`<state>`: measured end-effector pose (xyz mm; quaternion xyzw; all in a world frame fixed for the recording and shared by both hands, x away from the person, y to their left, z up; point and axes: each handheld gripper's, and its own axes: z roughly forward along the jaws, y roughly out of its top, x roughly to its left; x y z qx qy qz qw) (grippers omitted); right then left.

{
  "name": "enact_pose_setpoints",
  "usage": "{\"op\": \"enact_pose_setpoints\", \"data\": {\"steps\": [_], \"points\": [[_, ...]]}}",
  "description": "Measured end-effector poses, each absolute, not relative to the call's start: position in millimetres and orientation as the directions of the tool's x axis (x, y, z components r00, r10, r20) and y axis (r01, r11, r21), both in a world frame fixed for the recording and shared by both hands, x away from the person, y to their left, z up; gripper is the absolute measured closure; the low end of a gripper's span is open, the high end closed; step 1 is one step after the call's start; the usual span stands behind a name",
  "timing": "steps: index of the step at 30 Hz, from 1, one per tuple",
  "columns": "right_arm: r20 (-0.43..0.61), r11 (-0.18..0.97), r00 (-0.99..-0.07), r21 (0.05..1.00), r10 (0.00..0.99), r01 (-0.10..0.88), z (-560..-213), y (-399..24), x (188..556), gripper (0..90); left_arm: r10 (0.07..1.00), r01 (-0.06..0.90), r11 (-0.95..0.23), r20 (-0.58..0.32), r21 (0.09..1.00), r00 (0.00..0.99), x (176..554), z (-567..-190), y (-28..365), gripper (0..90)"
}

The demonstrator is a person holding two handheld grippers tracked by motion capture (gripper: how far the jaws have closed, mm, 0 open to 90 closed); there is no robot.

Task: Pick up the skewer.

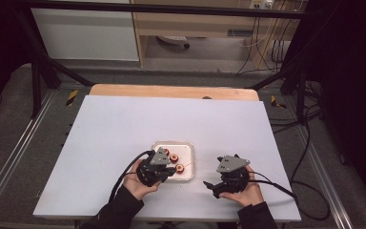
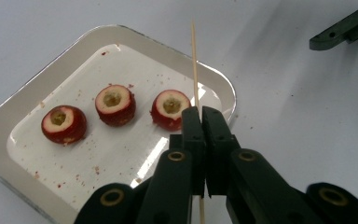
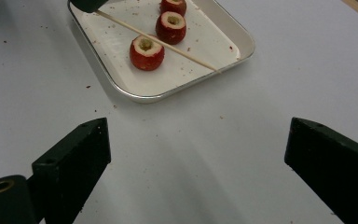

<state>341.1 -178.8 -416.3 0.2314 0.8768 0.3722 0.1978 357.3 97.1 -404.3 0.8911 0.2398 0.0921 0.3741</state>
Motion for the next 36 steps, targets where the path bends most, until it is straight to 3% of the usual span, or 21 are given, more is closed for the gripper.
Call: {"op": "enact_pose_setpoints", "data": {"steps": [14,30,36], "points": [[-0.340,0.743,-0.839,0.660,0.425,0.109,-414.0,-157.8,336.9,19.8,0.418,0.298,-0.681,0.022,0.669,0.908,356.9,-396.7,68.6,88.4],[-0.534,0.863,-0.835,0.477,0.132,-0.168,-422.5,-144.4,334.7,44.9,0.361,0.272,-0.722,0.011,0.637,0.932,354.3,-399.2,44.0,88.4],[-0.570,0.882,-0.820,0.414,0.058,-0.225,-424.7,-144.4,333.8,55.0,0.353,0.270,-0.729,0.008,0.629,0.935,354.3,-401.4,40.4,88.4]]}}
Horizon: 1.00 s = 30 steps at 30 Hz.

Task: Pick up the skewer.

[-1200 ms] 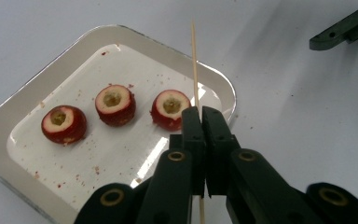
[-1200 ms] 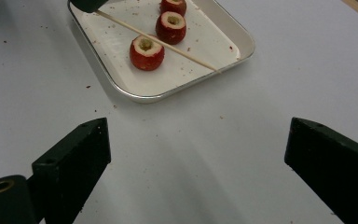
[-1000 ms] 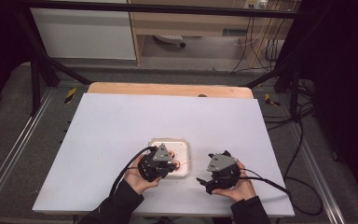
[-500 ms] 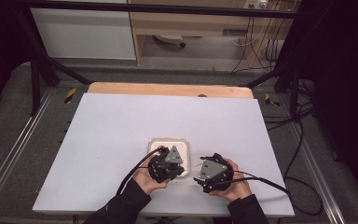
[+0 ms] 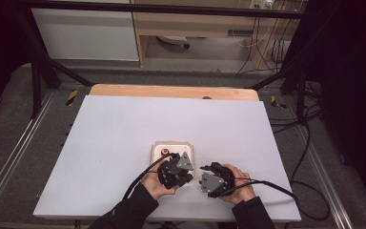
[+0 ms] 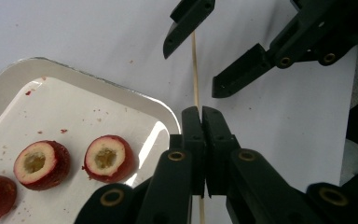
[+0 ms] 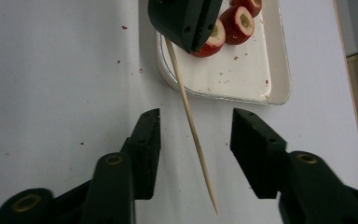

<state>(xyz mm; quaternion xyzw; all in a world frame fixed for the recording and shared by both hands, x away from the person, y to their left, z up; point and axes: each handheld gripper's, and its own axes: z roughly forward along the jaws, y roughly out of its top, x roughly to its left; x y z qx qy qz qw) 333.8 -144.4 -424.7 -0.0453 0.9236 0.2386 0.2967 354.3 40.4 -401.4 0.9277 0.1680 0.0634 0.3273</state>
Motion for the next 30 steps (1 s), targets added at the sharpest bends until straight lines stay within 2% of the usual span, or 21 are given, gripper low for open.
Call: {"op": "enact_pose_setpoints", "data": {"steps": [11,23,30], "points": [[-0.589,0.898,-0.804,0.308,-0.081,-0.315,-427.9,-140.3,333.1,76.5,0.319,0.243,-0.749,0.014,0.617,0.948,351.2,-401.3,31.9,88.4],[-0.602,0.895,-0.785,0.258,-0.146,-0.364,-430.4,-140.2,331.6,87.3,0.313,0.242,-0.753,0.010,0.612,0.950,351.6,-403.9,34.3,88.4],[-0.607,0.895,-0.777,0.241,-0.163,-0.376,-429.5,-140.3,330.1,89.0,0.316,0.248,-0.746,0.001,0.618,0.949,352.7,-403.3,35.8,87.9]]}}
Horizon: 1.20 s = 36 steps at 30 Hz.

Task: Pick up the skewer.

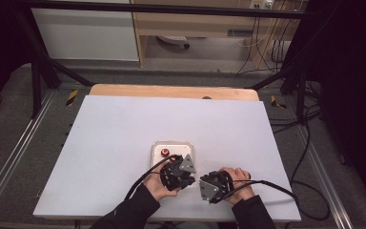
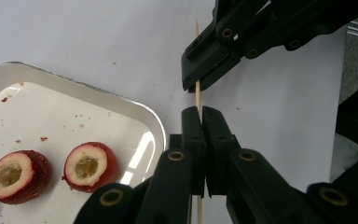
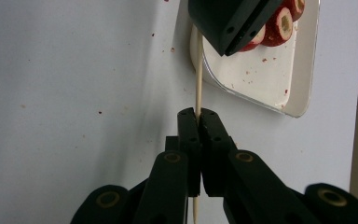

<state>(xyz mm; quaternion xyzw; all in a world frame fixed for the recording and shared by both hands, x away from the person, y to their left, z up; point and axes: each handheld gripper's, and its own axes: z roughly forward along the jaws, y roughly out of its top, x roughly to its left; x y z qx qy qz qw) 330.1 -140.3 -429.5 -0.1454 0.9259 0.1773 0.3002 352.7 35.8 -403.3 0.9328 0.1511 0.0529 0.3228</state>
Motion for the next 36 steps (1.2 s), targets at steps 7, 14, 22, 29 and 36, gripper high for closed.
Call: {"op": "enact_pose_setpoints", "data": {"steps": [7,14,22,29,36], "points": [[-0.636,0.902,-0.745,0.177,-0.201,-0.395,-423.3,-137.4,329.1,89.0,0.333,0.293,-0.770,-0.035,0.567,0.942,358.8,-398.3,44.0,80.9],[-0.652,0.905,-0.717,0.111,-0.245,-0.410,-421.2,-128.9,329.1,88.9,0.339,0.324,-0.810,-0.059,0.489,0.939,362.9,-398.4,48.6,82.8],[-0.654,0.898,-0.703,0.081,-0.280,-0.433,-421.7,-124.9,328.3,88.9,0.323,0.309,-0.842,-0.046,0.442,0.945,361.4,-403.9,40.9,86.5],[-0.658,0.893,-0.694,0.071,-0.292,-0.443,-421.1,-125.7,325.5,88.6,0.303,0.284,-0.861,-0.024,0.421,0.953,358.1,-406.8,34.9,88.4],[-0.639,0.915,-0.741,0.144,-0.206,-0.378,-418.4,-127.9,327.9,76.0,0.318,0.285,-0.852,0.001,0.439,0.948,355.4,-406.5,40.0,88.5]]}}
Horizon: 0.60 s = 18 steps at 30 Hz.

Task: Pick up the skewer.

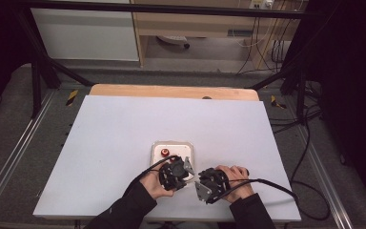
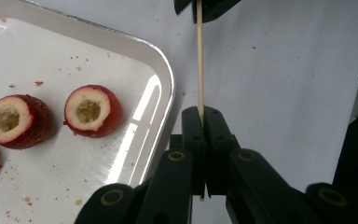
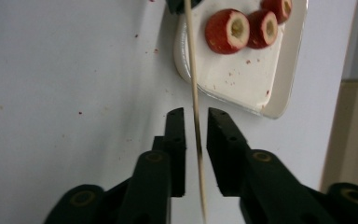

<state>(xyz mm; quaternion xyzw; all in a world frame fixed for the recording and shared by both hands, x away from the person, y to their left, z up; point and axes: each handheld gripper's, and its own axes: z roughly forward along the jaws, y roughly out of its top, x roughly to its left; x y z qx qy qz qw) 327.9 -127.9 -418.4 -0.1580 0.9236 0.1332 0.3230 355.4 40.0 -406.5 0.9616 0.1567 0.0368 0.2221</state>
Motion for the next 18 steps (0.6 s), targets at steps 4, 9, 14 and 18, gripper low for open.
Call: {"op": "enact_pose_setpoints", "data": {"steps": [4,9,14,18], "points": [[-0.589,0.914,-0.808,0.336,0.016,-0.226,-412.5,-137.2,333.6,59.1,0.336,0.293,-0.843,0.017,0.451,0.942,354.8,-406.1,51.8,88.5],[-0.480,0.870,-0.838,0.493,0.262,-0.011,-408.8,-153.2,342.1,44.3,0.369,0.313,-0.827,0.030,0.466,0.929,351.4,-404.8,70.9,88.5],[-0.330,0.782,-0.837,0.600,0.436,0.171,-412.3,-166.3,350.2,33.6,0.405,0.334,-0.794,0.033,0.508,0.914,347.6,-404.3,90.2,88.4],[-0.190,0.681,-0.801,0.655,0.568,0.328,-418.8,-177.1,356.9,25.7,0.438,0.350,-0.756,0.030,0.554,0.898,344.1,-405.3,104.9,88.5]]}}
